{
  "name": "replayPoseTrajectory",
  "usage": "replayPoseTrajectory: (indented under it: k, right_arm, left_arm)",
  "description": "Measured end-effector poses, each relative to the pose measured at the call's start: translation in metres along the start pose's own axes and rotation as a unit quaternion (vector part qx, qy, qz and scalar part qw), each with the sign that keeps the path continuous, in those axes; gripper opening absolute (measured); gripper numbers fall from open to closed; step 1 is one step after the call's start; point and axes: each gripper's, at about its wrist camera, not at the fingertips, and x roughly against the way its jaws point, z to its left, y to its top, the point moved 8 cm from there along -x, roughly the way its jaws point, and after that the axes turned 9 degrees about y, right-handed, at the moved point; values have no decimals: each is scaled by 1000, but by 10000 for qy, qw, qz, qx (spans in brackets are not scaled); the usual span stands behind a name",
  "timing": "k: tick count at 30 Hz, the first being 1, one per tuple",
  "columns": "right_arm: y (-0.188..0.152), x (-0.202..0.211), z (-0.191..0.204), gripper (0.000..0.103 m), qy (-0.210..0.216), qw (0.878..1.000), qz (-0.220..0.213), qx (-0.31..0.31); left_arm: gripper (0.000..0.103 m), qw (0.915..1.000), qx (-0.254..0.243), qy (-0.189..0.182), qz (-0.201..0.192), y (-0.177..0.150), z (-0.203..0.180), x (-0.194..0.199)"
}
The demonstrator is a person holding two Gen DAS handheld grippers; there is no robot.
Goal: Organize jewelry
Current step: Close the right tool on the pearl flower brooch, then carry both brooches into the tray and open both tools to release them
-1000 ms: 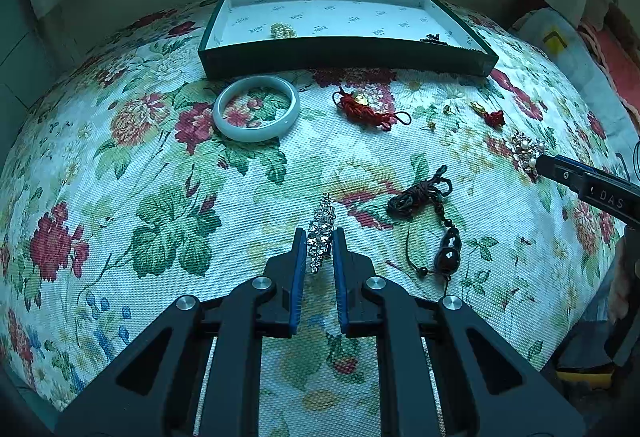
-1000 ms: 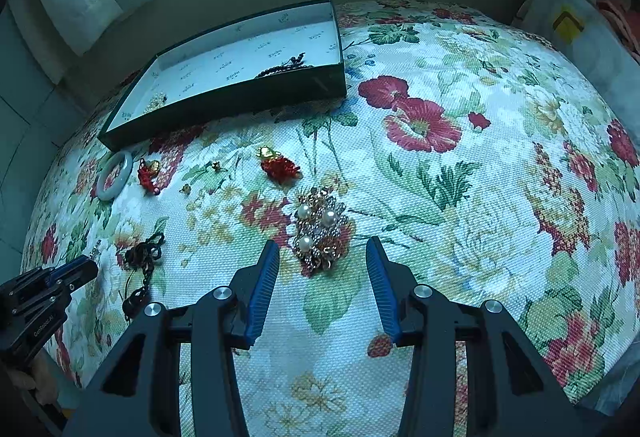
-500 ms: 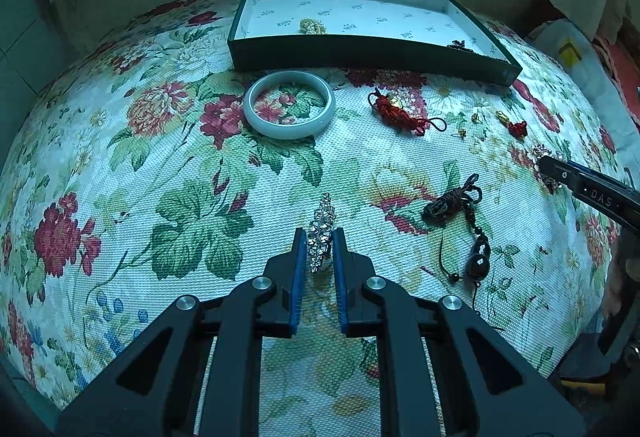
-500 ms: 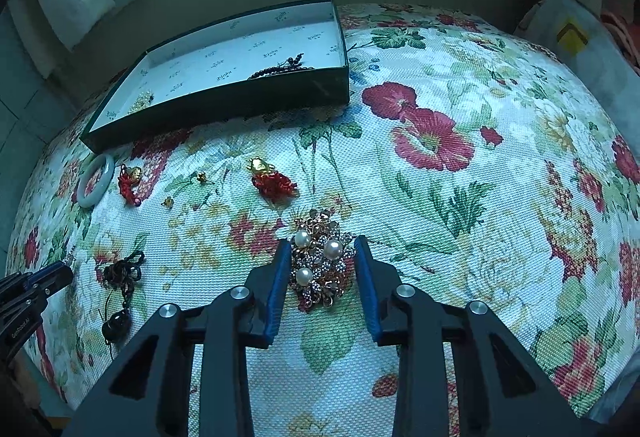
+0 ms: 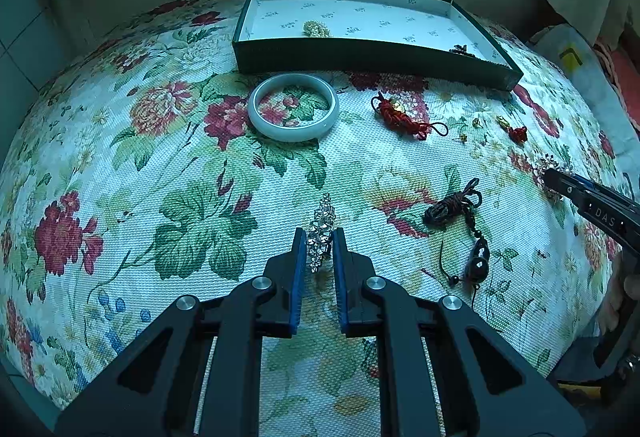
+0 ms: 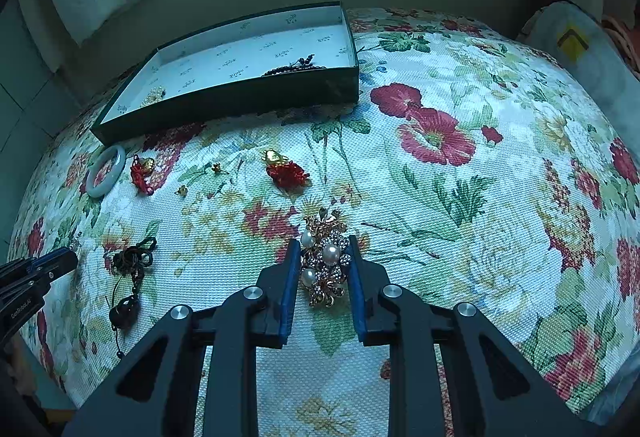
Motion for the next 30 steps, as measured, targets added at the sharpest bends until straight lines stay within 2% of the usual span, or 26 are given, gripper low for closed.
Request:
replayPoseTrajectory:
  k: [18,30]
  right_arm:
    - [22,16,19,22,144,9994,-235,187]
    - [70,22,32,22,330,9974,-561,324]
  left_arm:
    - [13,9995,-29,-101,-283,30,-9,13]
    - [13,9976,-151,-275,-610,79,-31,17]
